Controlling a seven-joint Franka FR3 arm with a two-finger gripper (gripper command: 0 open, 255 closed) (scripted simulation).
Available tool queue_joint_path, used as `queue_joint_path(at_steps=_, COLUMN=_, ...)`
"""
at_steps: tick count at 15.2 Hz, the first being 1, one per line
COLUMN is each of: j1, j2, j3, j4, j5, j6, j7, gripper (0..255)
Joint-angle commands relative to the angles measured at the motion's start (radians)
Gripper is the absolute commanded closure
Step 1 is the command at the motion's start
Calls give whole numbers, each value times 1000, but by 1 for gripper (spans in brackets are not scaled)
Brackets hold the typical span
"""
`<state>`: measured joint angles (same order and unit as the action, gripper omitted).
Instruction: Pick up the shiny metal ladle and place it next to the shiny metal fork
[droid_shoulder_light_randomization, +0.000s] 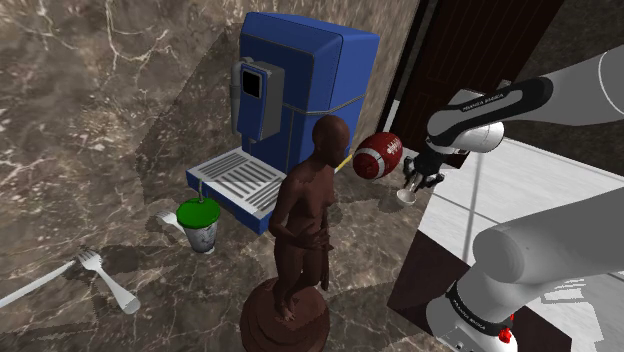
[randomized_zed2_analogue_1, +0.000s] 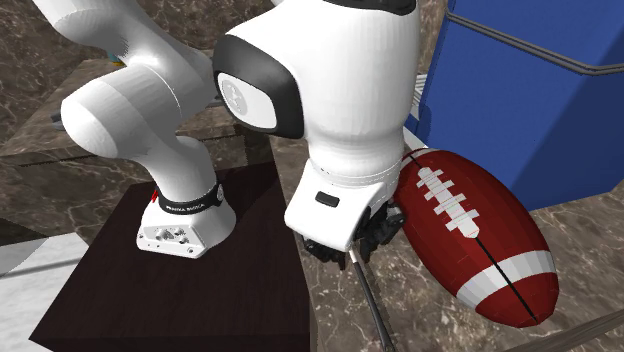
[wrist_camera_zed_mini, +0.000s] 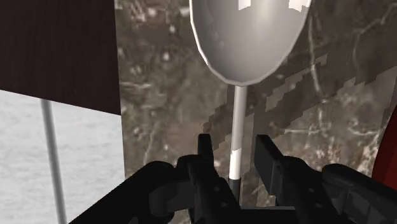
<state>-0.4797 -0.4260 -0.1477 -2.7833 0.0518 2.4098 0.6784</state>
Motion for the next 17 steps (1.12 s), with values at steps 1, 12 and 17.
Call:
queue_joint_path(at_steps=1, j1=0, j2=0, j3=0, j4=0, j5=0, j6=0, j7=0, gripper=255)
queue_joint_path(at_steps=12, j1=-6, j2=-45, j3=6, j4=26, j5=-8, j6=-70, j7=11, gripper=255)
queue_joint_path(at_steps=17, j1=-10, j2=-92, j3=13, j4=64, j5=-15, j6=-155, j7=22, gripper=255)
